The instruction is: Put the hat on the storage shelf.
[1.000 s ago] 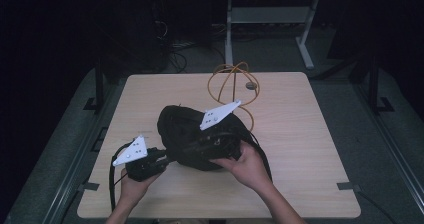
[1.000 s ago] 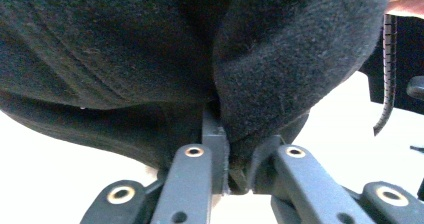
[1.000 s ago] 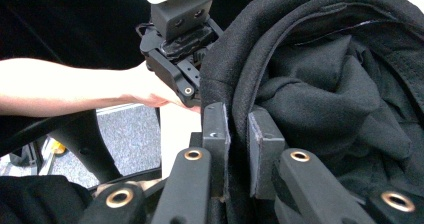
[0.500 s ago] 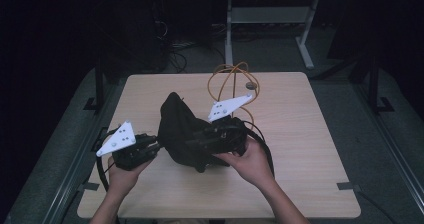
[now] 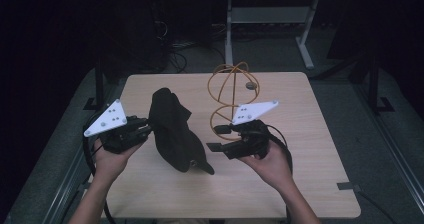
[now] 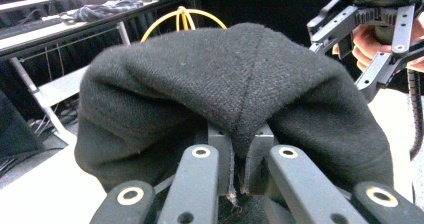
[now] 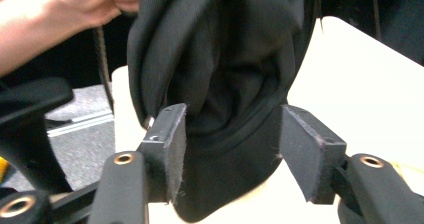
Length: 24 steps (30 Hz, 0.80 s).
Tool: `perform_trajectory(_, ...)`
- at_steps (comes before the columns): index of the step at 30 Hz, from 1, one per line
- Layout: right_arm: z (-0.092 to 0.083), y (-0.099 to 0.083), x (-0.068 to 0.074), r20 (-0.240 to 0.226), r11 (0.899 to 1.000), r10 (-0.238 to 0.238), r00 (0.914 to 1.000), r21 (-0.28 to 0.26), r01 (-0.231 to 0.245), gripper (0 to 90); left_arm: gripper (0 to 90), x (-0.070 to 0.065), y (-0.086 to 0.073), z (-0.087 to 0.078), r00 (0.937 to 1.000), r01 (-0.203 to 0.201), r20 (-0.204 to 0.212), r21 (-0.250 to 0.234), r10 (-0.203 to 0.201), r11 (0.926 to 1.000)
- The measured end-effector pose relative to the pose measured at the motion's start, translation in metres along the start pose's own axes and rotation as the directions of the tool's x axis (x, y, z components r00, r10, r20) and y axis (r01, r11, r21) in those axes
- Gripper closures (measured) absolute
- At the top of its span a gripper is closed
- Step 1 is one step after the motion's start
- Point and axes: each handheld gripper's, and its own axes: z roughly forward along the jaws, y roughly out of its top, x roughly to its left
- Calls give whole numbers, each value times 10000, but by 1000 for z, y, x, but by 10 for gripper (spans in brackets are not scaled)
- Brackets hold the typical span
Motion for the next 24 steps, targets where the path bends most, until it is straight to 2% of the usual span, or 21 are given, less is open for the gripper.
perform_trajectory(1, -7, -9, -4, 334, 10000, 6, 9994, 61, -8, 407, 856, 3, 2, 2, 10000, 39, 15, 39, -39, 10000)
perform_trajectory(4, -15, -18, -8, 587, 10000, 84, 9982, 37, -87, 395, 856, 5, 5, 5, 10000, 56, 23, 77, -56, 10000)
perform_trajectory(5, -24, -27, -13, 863, 9999, 135, 9962, 72, -142, 388, 856, 7, 7, 6, 10000, 53, 21, 101, -53, 9999)
perform_trajectory(8, -32, -37, -17, 1048, 9996, 292, 9941, 7, -294, 382, 856, 10, 11, 9, 9999, 102, 80, 142, -103, 9998)
perform_trajectory(11, -44, -50, -22, 1504, 9989, 456, 9876, 20, -464, 369, 856, 13, 14, 11, 9996, 223, 156, 113, -225, 9997)
perform_trajectory(16, -58, -70, -30, 1978, 9968, 751, 9774, 113, -789, 352, 856, 17, 19, 15, 9991, 305, 275, 99, -308, 9995)
perform_trajectory(17, -62, -78, -34, 2133, 9952, 916, 9727, 154, -970, 339, 856, 18, 20, 16, 9992, 291, 275, 125, -294, 9995)
perform_trajectory(18, -62, -78, -34, 2133, 9952, 916, 9727, 154, -970, 339, 856, 19, 21, 17, 9990, 329, 288, 135, -333, 9994)
perform_trajectory(19, -66, -85, -37, 2260, 9934, 1059, 9684, 200, -1133, 334, 856, 21, 21, 18, 9989, 366, 297, 133, -370, 9992)
perform_trajectory(21, -68, -89, -39, 2331, 9926, 1120, 9660, 206, -1201, 330, 856, 23, 23, 20, 9988, 378, 309, 179, -383, 9991)
perform_trajectory(24, -74, -99, -43, 2558, 9893, 1347, 9573, 192, -1443, 317, 856, 27, 26, 23, 9985, 431, 318, 213, -438, 9988)
